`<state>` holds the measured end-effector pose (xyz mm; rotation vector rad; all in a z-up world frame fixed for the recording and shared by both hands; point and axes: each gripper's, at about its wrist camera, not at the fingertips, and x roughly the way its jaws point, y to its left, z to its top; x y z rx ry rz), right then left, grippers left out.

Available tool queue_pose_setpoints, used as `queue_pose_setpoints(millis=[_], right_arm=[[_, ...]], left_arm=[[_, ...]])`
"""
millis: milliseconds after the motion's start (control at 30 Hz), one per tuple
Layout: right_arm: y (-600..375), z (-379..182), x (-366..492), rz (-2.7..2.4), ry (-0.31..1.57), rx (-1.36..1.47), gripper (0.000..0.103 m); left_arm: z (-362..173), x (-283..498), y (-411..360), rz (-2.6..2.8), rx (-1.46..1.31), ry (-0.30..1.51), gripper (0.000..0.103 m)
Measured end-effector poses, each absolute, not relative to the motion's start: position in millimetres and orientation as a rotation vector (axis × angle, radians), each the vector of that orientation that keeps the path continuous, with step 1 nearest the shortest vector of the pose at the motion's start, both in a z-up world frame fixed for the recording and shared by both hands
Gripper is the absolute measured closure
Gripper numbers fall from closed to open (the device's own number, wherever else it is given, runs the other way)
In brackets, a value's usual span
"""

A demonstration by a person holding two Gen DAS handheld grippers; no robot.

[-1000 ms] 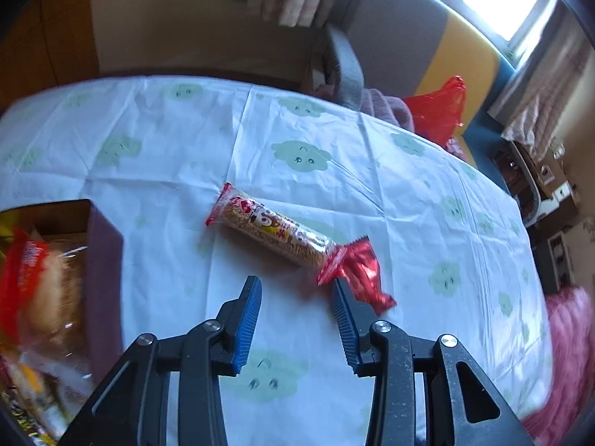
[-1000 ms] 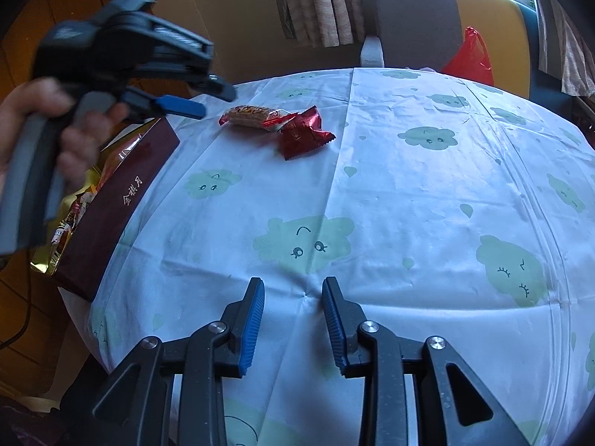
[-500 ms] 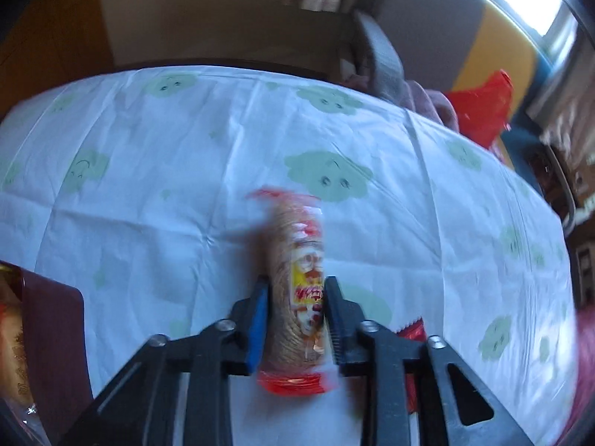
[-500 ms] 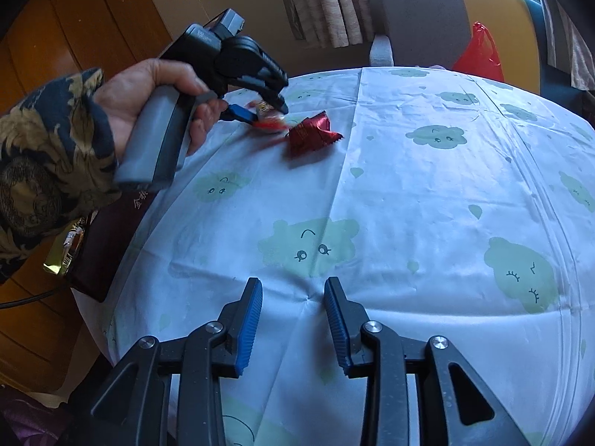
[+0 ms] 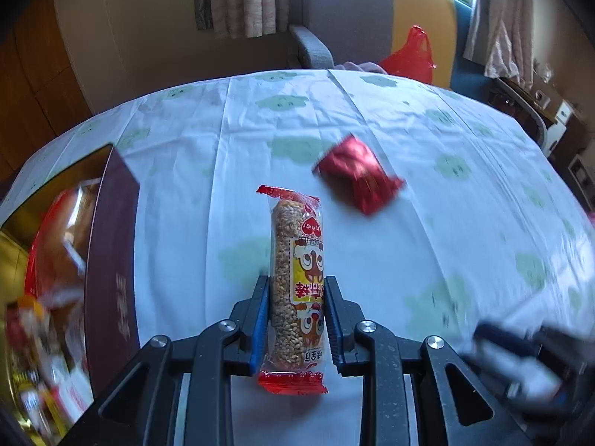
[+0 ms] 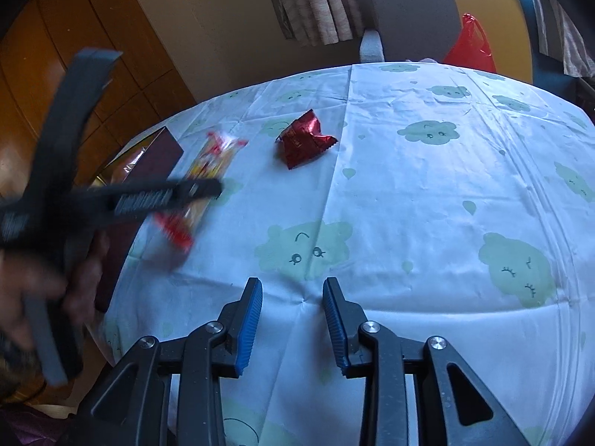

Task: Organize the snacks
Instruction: 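Hold the puffed rice bar in the left tool while the right tool grasps the red foil candy, then carry the puffed rice bar into the gold tin and open the left tool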

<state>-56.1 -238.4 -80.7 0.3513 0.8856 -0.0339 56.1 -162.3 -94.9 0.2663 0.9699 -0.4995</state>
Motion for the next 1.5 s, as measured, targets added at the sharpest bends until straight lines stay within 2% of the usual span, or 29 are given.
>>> queue_pose_setpoints(millis=[300, 600, 700, 767, 833, 1033, 1100, 1133, 1167, 1500], right_arm=[[-256.1, -57.0, -49.9, -0.113, 0.866, 0.285, 0.069], [-248.4, -42.4, 24.6, -0.003, 0.910, 0.105, 0.068], [-243.7, -46.5, 53.3, 0.018, 0.941, 0.041, 0.064], [-241.3, -50.4, 72.6, 0.028, 0.960, 0.004, 0.052], [-239.8, -55.7, 90.4, 0.027, 0.986, -0.025, 0.047], [-232.1, -79.3, 131.1, 0.034, 1.067, -0.129, 0.045], [-231.9, -86.5, 135.1, 0.047, 1.093, -0.112, 0.050], [-232.3, -85.7, 133.1, 0.044, 1.080, -0.098, 0.066], [-232.5, -81.7, 128.6, 0.017, 1.054, -0.097, 0.072], [-261.4, -63.4, 12.9, -0.224, 0.952, 0.047, 0.072]], left_arm=[[-116.6, 28.7, -149.8, -0.544, 0.267, 0.849, 0.074], [-119.0, 24.7, -142.1, -0.576, 0.238, 0.796, 0.074], [-119.6, 23.1, -140.6, -0.583, 0.233, 0.787, 0.073], [-120.0, 23.3, -139.5, -0.587, 0.223, 0.785, 0.073], [-120.3, 23.0, -139.1, -0.589, 0.221, 0.784, 0.073], [-120.5, 22.0, -136.8, -0.595, 0.214, 0.781, 0.073], [-120.6, 22.0, -136.8, -0.595, 0.213, 0.781, 0.073], [-120.6, 21.9, -136.8, -0.595, 0.213, 0.781, 0.073], [-120.5, 21.9, -136.8, -0.595, 0.213, 0.780, 0.073], [-120.7, 23.4, -140.0, -0.586, 0.225, 0.774, 0.073]])
